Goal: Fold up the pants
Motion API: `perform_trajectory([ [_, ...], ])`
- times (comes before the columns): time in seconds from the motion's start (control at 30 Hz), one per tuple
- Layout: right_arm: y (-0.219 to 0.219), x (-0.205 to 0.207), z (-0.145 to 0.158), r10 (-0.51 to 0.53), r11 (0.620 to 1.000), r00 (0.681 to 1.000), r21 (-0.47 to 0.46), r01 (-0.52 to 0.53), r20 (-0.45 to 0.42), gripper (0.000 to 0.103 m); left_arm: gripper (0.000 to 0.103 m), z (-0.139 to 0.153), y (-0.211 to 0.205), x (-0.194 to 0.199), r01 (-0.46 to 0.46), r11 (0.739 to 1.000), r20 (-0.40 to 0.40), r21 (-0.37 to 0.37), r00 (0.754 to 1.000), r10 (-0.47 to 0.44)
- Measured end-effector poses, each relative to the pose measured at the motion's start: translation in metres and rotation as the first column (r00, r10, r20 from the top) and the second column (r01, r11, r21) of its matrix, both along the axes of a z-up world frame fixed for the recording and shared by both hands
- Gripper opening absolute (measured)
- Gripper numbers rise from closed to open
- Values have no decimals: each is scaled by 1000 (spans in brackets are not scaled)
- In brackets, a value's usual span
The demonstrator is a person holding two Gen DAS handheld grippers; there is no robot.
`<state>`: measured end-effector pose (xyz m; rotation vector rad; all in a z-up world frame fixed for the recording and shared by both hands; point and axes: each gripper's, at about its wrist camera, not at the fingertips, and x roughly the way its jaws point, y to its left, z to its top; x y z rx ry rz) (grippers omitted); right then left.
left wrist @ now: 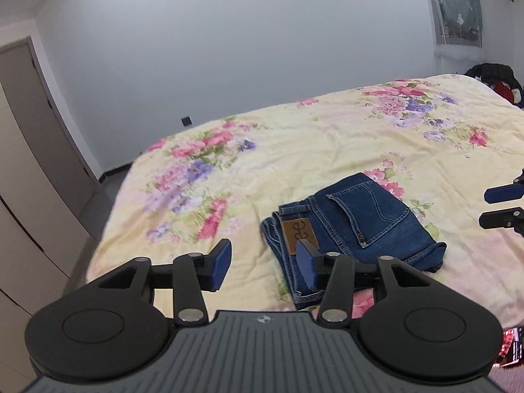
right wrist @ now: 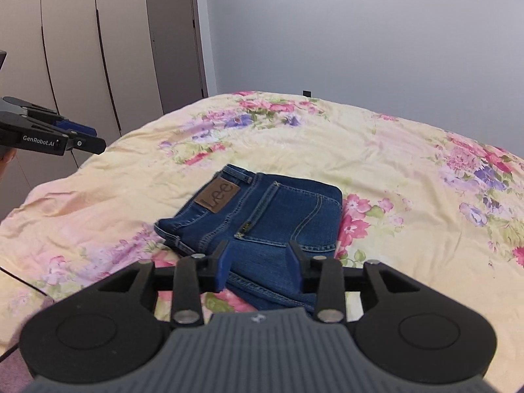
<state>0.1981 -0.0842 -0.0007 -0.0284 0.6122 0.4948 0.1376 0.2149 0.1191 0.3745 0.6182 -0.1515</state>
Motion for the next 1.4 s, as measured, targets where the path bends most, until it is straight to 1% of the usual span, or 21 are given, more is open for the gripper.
perform_trajectory([
  [0.03,-1,-12,8,-3,1000,1000,14,2,12,41,62,10,1,-10,-5,1000,22,15,1000,5],
  [0.07,-3,-22,13,-4,1000,1000,30,3,18,42,66,19,1,-19,-13,1000,38,15,999,12],
  [0.1,-4,-31,18,-7,999,1000,46,6,22,45,69,26,3,-27,-22,1000,50,-1,999,22],
  [0.13,-6,-41,23,-13,998,1000,64,12,25,50,74,31,3,-34,-28,999,53,-24,998,29],
  [0.17,-7,-50,26,-21,997,999,78,19,30,53,80,33,3,-40,-28,998,52,-50,998,31],
  [0.2,-8,-59,29,-31,996,999,90,28,39,59,82,33,1,-46,-25,997,55,-73,998,29],
  [0.23,-9,-69,30,-49,994,997,103,44,54,64,86,29,-2,-53,-24,995,67,-96,997,30],
  [0.27,-10,-78,31,-70,992,995,113,62,68,67,91,23,-7,-61,-26,993,82,-114,996,36],
  [0.33,-13,-95,31,-104,987,991,133,91,87,76,92,7,-19,-73,-47,991,100,-129,993,60],
  [0.43,-19,-119,26,-162,974,983,172,145,90,81,92,-23,-38,-89,-63,987,110,-148,991,79],
  [0.57,-21,-137,8,-250,956,964,182,231,88,81,92,-58,-55,-99,-123,967,86,-224,986,146],
  [0.63,-20,-140,-3,-290,947,954,163,275,79,82,92,-71,-60,-101,-151,953,50,-264,984,170],
  [0.7,-17,-141,-13,-310,945,947,133,298,81,82,92,-85,-64,-104,-178,943,49,-282,979,200],
  [0.8,-12,-137,-31,-312,948,948,79,307,60,81,92,-104,-70,-106,-212,934,23,-289,973,228],
  [0.93,-10,-131,-50,-309,949,951,67,308,8,81,92,-125,-79,-104,-235,932,-30,-275,971,237],
  [1.03,-6,-126,-59,-303,952,953,49,303,2,81,92,-135,-82,-100,-250,931,-63,-265,968,242],
  [1.17,-4,-122,-64,-297,954,955,35,297,3,81,92,-140,-84,-97,-261,930,-79,-258,965,248],
  [1.4,-5,-118,-65,-291,955,957,51,291,-3,81,92,-140,-88,-98,-262,936,-77,-236,965,250],
])
